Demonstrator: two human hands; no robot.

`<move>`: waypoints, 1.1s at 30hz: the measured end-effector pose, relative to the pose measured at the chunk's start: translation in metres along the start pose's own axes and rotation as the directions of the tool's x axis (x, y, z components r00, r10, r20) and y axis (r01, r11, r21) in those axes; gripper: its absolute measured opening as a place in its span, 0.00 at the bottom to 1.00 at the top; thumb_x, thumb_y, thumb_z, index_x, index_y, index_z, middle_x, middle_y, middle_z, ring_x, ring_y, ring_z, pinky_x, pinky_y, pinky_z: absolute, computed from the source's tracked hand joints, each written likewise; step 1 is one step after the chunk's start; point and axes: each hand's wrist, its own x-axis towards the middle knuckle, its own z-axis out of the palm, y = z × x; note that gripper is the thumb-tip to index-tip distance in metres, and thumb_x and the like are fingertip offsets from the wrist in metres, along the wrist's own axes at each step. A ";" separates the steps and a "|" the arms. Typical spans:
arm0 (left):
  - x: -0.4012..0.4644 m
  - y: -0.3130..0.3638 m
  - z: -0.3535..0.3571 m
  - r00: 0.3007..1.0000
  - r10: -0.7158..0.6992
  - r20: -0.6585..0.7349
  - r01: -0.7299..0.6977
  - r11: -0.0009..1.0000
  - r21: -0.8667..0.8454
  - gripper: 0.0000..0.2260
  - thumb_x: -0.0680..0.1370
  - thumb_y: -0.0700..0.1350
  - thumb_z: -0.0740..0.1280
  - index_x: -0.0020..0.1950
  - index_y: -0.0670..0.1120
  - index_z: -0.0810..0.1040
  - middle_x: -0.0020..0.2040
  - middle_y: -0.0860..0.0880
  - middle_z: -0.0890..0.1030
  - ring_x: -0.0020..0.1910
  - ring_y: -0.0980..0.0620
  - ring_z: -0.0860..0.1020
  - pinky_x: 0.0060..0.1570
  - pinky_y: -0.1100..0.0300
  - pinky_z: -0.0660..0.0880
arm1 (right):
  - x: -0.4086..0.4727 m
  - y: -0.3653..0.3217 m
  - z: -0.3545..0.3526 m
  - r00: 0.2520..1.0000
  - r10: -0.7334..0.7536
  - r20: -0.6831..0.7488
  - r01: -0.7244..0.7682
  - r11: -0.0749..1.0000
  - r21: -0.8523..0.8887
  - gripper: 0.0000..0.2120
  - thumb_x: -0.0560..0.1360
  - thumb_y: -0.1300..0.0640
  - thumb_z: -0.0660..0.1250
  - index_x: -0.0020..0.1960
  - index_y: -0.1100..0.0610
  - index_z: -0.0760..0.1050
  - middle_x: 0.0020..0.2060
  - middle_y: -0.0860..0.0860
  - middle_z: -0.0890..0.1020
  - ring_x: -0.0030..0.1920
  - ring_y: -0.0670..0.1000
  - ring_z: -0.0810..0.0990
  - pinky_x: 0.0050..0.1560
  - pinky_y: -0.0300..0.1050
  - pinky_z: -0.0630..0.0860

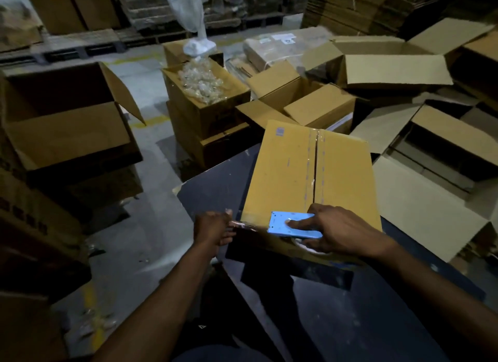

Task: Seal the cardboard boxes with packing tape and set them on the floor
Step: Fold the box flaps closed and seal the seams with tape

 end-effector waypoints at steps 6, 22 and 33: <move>0.012 -0.023 -0.002 0.985 0.081 -0.151 -0.079 0.997 0.016 0.14 0.81 0.51 0.72 0.48 0.39 0.84 0.37 0.46 0.87 0.31 0.51 0.83 0.30 0.59 0.73 | 0.020 -0.006 0.006 1.000 0.018 0.025 -0.017 0.999 -0.047 0.23 0.80 0.37 0.62 0.75 0.31 0.64 0.51 0.49 0.72 0.43 0.54 0.75 0.41 0.49 0.73; 0.022 -0.041 0.016 0.982 0.089 -0.164 -0.086 0.996 0.028 0.12 0.80 0.48 0.73 0.40 0.42 0.84 0.35 0.49 0.85 0.24 0.54 0.75 0.22 0.68 0.69 | 0.048 -0.029 -0.003 0.993 0.056 0.109 -0.041 0.990 -0.135 0.23 0.80 0.42 0.64 0.74 0.32 0.67 0.47 0.46 0.68 0.46 0.53 0.75 0.38 0.47 0.68; 0.040 -0.046 0.009 0.983 -0.174 -0.061 0.166 0.978 -0.124 0.21 0.69 0.55 0.82 0.50 0.41 0.83 0.40 0.43 0.87 0.27 0.50 0.77 0.25 0.63 0.66 | 0.052 -0.034 -0.008 0.983 0.091 0.160 -0.065 0.984 -0.165 0.23 0.80 0.44 0.65 0.74 0.31 0.67 0.47 0.47 0.68 0.50 0.55 0.77 0.38 0.47 0.68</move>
